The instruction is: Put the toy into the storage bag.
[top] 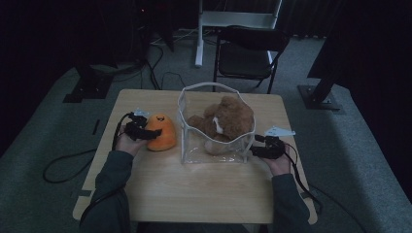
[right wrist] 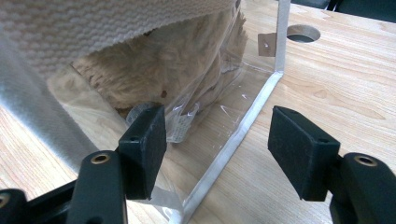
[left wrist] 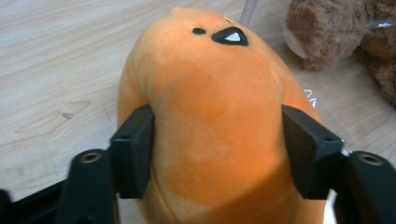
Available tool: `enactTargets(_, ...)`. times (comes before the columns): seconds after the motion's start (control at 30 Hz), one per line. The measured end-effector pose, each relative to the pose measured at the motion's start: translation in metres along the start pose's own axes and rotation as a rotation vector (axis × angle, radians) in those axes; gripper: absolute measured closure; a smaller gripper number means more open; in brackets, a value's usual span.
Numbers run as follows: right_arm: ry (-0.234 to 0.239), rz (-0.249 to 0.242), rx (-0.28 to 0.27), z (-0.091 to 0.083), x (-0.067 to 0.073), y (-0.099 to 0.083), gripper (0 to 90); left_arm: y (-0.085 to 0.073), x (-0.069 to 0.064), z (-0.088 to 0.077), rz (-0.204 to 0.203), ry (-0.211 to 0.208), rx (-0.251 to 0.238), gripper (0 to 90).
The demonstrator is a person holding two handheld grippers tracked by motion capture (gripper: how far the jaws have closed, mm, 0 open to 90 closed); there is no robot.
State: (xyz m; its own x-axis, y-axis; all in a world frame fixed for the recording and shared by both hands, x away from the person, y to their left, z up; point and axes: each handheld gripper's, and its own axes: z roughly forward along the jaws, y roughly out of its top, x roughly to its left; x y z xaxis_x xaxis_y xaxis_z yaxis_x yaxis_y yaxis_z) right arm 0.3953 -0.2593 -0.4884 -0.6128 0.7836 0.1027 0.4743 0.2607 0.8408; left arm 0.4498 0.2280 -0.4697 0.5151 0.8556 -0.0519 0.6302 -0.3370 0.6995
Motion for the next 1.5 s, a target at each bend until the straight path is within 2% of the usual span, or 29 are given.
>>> enactTargets(0.2,0.0,-0.001,0.001,0.0,0.0,0.0,36.2,-0.001,-0.004,-0.003,0.019,0.019,-0.029,44.5)
enactTargets(0.43,0.0,-0.002,0.003,-0.001,0.0,-0.001,36.0,0.002,-0.005,-0.006,0.015,0.026,-0.053,49.1)
enactTargets(0.77,0.0,-0.003,0.003,-0.001,0.0,-0.001,36.0,0.007,-0.006,-0.015,0.025,0.044,-0.085,51.0)
enactTargets(1.5,0.001,-0.003,0.002,0.0,0.0,-0.001,36.0,0.018,-0.007,-0.028,0.041,0.063,-0.118,50.9)
